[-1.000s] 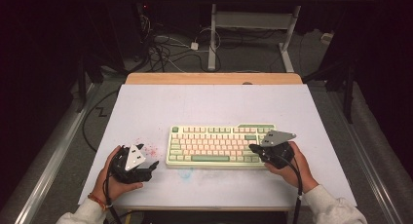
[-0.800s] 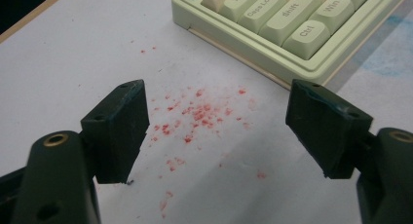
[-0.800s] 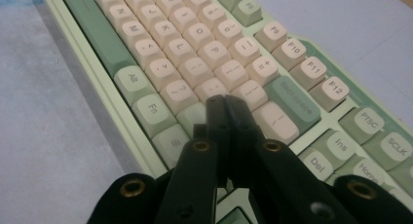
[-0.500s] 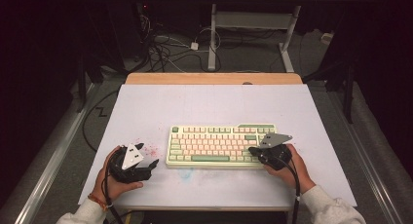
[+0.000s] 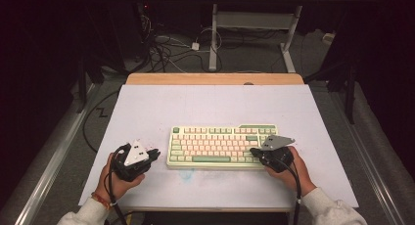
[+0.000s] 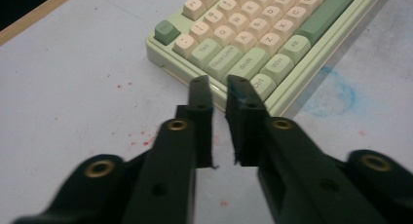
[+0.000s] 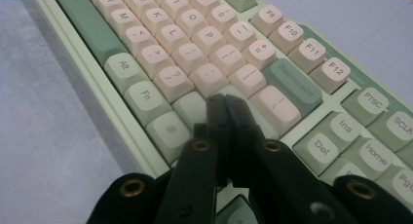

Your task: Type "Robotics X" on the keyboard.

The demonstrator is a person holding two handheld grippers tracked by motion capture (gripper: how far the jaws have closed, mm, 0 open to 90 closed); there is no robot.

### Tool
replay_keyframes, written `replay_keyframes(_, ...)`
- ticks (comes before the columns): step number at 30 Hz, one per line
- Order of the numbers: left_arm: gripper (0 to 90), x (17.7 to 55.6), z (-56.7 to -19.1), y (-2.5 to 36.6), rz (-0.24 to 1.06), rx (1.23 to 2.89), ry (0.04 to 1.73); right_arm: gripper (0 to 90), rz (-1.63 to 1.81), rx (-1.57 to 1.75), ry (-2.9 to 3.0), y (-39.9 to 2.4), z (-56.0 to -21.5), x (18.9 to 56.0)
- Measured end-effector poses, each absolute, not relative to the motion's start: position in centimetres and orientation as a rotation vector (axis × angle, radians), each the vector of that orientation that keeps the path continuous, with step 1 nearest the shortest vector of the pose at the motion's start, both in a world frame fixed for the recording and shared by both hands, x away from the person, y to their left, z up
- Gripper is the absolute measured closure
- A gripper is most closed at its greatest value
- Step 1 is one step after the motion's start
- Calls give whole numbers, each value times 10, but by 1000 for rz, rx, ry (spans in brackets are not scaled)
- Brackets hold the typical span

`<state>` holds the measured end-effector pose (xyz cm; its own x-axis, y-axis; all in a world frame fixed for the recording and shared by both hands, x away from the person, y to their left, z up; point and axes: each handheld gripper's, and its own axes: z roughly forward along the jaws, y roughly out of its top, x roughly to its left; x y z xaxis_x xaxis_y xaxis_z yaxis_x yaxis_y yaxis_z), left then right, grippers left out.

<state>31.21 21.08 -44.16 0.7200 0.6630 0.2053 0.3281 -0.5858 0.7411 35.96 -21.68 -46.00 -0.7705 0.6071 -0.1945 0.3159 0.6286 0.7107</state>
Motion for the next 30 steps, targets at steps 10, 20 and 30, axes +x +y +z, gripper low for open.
replay_keyframes(10, 875, 340, -428, 183, 571, 2243, 697, 900, 945, 728, 2427, -216, -460, 359)
replay_keyframes(20, 873, 369, -427, 144, 489, 2305, 648, 900, 942, 722, 2424, -216, -461, 358)
replay_keyframes(30, 867, 389, -436, 113, 450, 2365, 614, 900, 935, 717, 2420, -215, -461, 358)
